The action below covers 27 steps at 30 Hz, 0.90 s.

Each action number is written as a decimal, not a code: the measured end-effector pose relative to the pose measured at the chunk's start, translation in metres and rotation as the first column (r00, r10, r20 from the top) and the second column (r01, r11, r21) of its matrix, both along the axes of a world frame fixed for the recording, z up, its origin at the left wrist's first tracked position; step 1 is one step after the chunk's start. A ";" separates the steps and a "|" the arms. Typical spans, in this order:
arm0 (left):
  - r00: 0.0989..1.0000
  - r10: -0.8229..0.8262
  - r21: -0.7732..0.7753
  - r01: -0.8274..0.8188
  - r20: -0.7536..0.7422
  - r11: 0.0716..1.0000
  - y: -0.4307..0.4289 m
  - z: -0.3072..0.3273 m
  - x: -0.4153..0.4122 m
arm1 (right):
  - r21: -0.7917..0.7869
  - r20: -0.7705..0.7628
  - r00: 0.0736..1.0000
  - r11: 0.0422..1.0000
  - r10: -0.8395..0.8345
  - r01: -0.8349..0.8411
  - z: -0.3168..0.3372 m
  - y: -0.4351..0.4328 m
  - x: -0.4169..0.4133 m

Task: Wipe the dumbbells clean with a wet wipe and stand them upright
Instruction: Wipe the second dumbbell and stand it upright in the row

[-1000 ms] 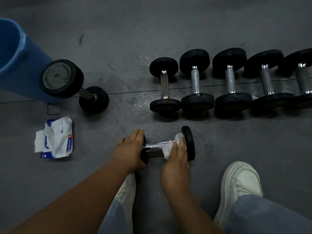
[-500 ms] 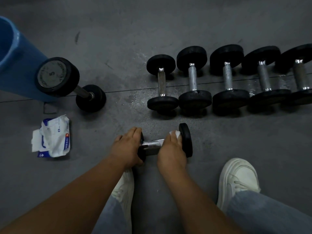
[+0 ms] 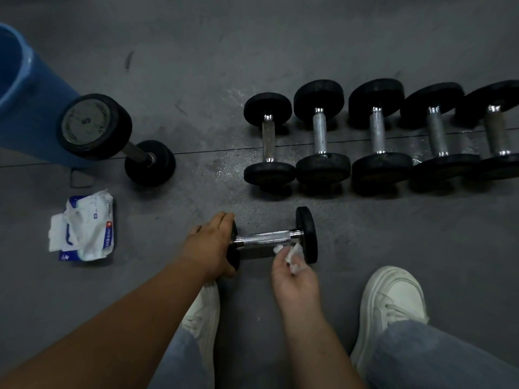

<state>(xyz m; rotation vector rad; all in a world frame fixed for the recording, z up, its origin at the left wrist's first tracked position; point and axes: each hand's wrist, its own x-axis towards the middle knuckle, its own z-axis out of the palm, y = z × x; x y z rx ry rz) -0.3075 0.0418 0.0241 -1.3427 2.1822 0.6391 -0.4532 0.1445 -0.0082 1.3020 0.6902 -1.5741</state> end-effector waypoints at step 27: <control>1.000 0.005 0.007 -0.005 0.020 1.000 0.000 -0.001 0.000 | 0.230 -0.161 0.962 0.956 0.221 -0.181 0.005 -0.019 0.000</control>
